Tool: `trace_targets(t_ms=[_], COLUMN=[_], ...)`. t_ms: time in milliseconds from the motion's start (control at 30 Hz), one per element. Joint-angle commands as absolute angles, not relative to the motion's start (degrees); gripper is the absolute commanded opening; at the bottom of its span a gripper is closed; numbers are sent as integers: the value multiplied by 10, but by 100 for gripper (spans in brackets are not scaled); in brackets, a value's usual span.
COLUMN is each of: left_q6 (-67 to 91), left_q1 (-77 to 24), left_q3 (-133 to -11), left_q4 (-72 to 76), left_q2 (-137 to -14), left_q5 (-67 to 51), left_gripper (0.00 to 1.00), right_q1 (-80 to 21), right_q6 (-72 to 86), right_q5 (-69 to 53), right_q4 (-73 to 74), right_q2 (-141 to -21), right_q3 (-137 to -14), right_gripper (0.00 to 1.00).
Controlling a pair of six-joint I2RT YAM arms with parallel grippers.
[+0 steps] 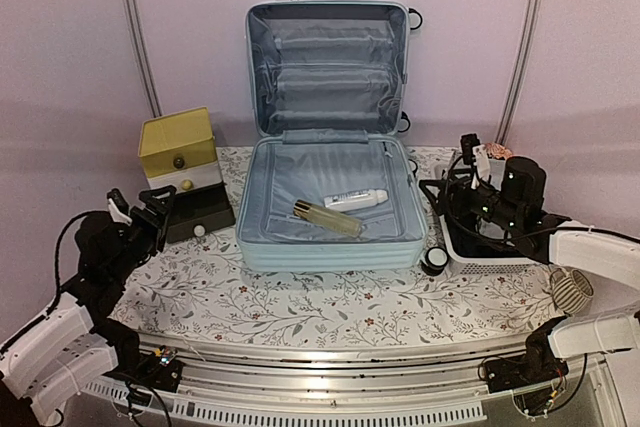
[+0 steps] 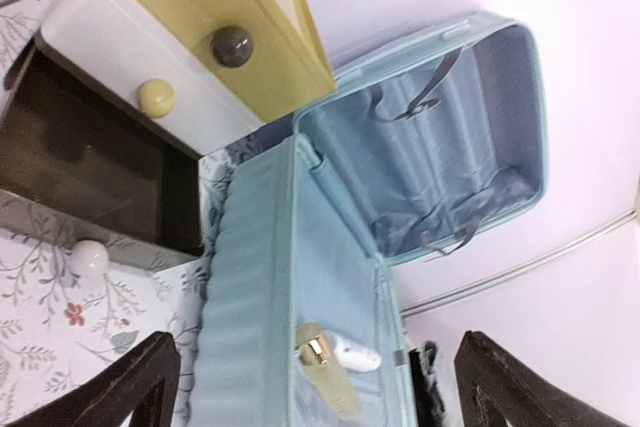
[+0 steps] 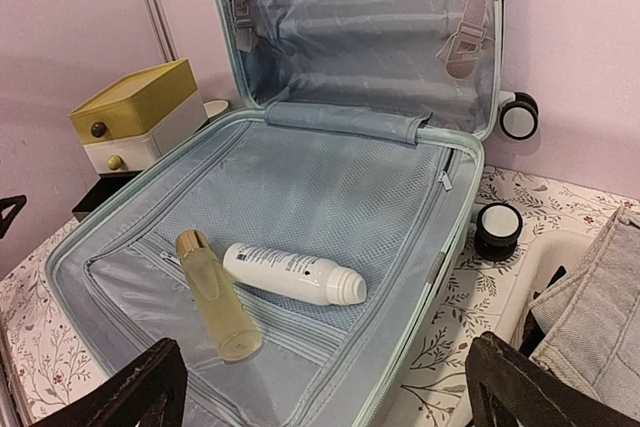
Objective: Open, take out, and arrange the luggage
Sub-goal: Pick up the makeup from the opened luggage.
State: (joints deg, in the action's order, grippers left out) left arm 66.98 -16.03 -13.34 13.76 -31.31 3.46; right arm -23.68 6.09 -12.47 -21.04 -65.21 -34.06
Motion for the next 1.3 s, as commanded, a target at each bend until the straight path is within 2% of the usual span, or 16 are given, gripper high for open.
trace_targets(t_ms=[0,167,467,767,867,1267], left_q6=[594,502,279,9,-49,-235], left_q1=[-169,-190,-261,-311,-327,-377], left_q3=[-145,-202,-366,-486,-525,-637], left_q4=[94,124,59,-3,-38,-88], left_q2=[-367,-438,-557,-689,-744,-881], left_q5=[-11,-52,-96,-238,-245,-160], left_gripper=[98,97,95,93,98,98], right_q1=[-240,-240,-241,-279,-285,-292], right_q6=[65,64,35,6,6,-14], right_q5=[-140,-157,-229,-217,-211,-205], right_q4=[-203,-174,-52,23,30,44], right_q2=[-658,-665,-727,-775,-775,-781], right_q3=[-367,-388,-494,-565,-568,-567], right_gripper=[99,99,99,99,99,99])
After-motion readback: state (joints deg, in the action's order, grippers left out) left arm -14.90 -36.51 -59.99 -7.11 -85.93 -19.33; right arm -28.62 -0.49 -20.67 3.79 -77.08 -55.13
